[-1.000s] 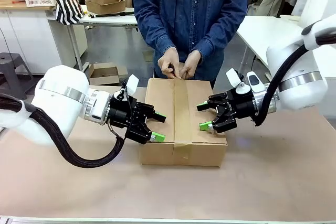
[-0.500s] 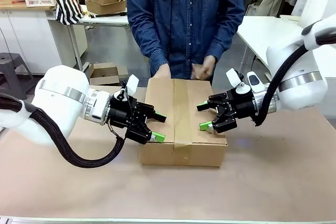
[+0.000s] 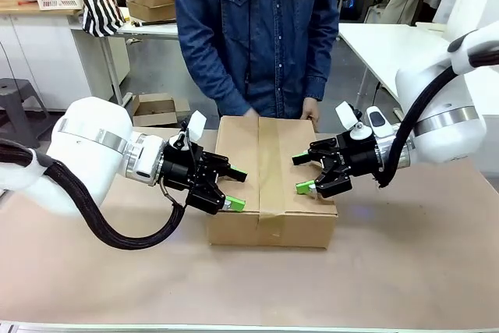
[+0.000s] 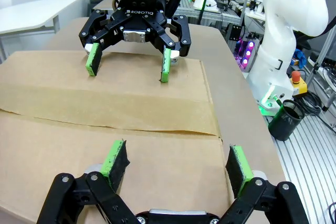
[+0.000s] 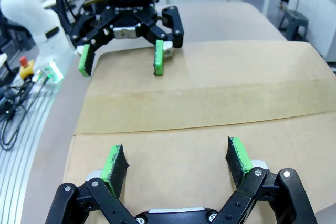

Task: Pack the gift set into the box.
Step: Press and hold the closed box until the human finishes sealing it.

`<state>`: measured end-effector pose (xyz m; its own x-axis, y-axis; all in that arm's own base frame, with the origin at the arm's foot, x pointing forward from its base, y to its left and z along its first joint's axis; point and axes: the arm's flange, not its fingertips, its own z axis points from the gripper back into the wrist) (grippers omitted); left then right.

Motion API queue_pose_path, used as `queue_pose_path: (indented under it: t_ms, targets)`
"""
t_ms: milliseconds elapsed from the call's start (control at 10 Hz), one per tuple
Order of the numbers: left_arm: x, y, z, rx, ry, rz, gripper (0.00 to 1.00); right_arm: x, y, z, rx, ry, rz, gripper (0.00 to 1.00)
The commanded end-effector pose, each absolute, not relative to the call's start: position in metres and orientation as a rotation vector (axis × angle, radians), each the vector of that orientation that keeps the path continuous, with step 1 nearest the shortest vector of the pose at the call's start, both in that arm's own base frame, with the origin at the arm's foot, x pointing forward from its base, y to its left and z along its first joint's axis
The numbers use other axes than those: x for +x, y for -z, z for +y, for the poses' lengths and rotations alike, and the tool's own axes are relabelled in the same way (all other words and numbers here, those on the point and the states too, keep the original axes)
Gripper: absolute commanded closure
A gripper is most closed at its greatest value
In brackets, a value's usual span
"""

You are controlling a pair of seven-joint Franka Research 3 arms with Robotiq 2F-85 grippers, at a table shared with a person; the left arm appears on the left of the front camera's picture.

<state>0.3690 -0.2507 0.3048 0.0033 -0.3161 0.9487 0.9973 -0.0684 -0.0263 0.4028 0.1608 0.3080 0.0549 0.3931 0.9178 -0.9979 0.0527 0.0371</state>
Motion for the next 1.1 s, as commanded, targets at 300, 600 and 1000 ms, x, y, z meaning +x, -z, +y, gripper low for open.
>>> queue_pose_path:
  t_ms: [300,600,1000]
  targets:
    - [0.3686,-0.3030,-0.2497,-1.028,1.386,-0.918,0.00,0.4004,-0.3057,0.1620,0.898,-1.294,-0.895,0.00]
    - [0.3686,-0.3030,-0.2497,-1.028,1.386,-0.918,0.00,0.4004,-0.3057,0.1620,0.898,-1.294,-0.895,0.00]
    - [0.3686,-0.3030,-0.2497,-1.028,1.386,-0.918,0.00,0.4004,-0.3057,0.1620,0.898,-1.294,-0.895,0.00]
